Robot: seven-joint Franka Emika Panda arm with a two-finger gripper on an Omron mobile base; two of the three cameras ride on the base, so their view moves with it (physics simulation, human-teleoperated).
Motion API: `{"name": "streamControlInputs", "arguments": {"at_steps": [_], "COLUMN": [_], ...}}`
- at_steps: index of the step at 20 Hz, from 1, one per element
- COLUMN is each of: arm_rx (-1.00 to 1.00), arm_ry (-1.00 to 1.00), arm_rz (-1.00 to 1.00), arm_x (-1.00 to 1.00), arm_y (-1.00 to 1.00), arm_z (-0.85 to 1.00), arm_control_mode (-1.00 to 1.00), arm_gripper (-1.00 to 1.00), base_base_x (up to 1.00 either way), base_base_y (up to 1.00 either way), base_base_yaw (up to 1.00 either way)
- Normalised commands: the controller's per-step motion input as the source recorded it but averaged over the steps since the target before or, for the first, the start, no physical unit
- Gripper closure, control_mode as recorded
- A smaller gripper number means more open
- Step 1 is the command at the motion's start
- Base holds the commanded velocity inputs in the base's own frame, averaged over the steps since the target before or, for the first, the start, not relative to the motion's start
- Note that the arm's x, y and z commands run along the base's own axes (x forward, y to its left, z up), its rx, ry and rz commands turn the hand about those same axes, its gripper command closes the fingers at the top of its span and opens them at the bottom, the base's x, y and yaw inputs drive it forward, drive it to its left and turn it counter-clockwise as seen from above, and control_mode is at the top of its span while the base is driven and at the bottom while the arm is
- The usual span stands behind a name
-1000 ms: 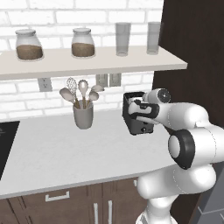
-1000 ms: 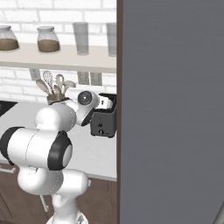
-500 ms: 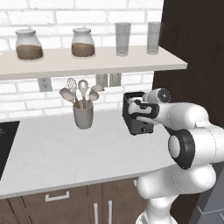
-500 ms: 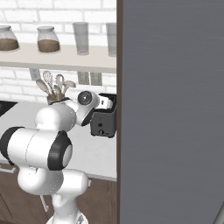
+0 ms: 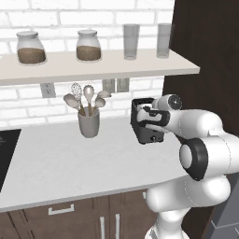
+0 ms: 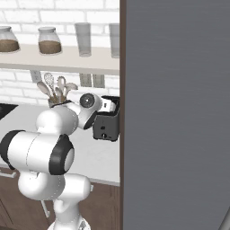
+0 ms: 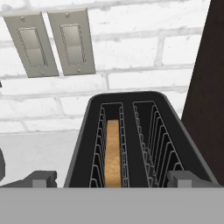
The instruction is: Start the toaster. Once the lever pops up, take the bread to the plate on the dining counter.
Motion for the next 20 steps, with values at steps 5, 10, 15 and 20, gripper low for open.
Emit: {"name": "streamControlInputs", "arguments": {"at_steps": [5,10,15,20], "arm_rx": [0.0,0.0,0.0,0.0], "arm_ry": [0.0,0.0,0.0,0.0], "arm_rz": [0.0,0.0,0.0,0.0], "arm_x": [0.0,0.0,0.0,0.0], "arm_y": [0.0,0.0,0.0,0.0], "arm_z": [0.0,0.0,0.0,0.0], "arm_control_mode": [-1.0,-1.0,-1.0,-1.0], "arm_gripper": [-1.0,-1.0,-1.0,-1.0], "base_base_x": [0.0,0.0,0.0,0.0], "base_base_y": [0.0,0.0,0.0,0.0], "base_base_yaw": [0.0,0.0,0.0,0.0]}}
